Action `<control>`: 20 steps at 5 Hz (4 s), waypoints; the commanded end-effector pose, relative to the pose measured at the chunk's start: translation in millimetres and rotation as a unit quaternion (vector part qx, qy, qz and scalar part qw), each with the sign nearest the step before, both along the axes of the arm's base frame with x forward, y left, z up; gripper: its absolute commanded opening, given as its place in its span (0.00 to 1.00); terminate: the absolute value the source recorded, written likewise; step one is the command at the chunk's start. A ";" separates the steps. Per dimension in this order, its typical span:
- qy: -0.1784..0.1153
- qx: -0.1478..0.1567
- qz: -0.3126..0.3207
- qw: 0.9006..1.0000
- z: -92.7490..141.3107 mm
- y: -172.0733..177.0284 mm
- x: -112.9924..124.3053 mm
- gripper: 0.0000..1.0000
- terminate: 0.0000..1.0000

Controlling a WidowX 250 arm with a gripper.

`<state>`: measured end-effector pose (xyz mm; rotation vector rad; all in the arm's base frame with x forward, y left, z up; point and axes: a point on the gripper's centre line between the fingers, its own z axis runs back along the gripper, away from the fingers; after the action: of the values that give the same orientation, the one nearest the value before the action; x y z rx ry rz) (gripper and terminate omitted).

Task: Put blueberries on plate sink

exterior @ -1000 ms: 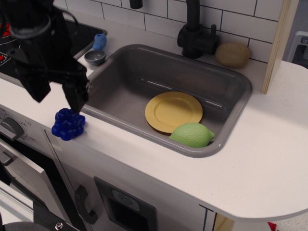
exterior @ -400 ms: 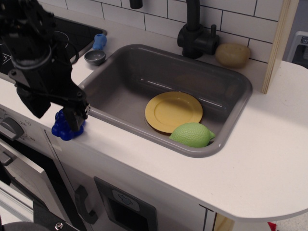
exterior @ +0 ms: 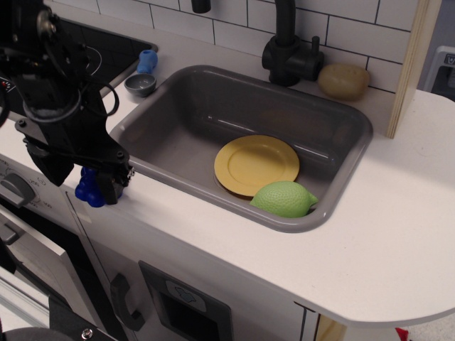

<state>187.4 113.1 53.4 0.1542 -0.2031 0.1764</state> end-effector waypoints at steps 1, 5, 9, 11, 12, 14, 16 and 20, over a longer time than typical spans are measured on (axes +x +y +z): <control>-0.020 0.012 0.011 1.000 -2.1 -2.7 16.6 1.00 0.00; -0.030 -0.006 0.037 0.999 4.8 -15.6 35.3 0.00 0.00; -0.059 -0.043 0.139 0.988 26.7 -31.0 117.5 0.00 0.00; -0.097 -0.055 0.154 0.982 3.3 -57.4 147.2 0.00 0.00; -0.087 -0.062 0.161 0.981 -9.6 -69.6 155.4 0.00 0.00; -0.072 -0.054 0.158 0.983 -32.5 -81.2 165.4 0.00 0.00; -0.050 -0.073 0.181 0.979 -22.6 -76.3 167.5 1.00 0.00; -0.094 -0.078 0.138 0.983 36.8 -77.7 148.2 1.00 0.00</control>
<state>332.0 30.2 70.9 0.0145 -0.3028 0.4816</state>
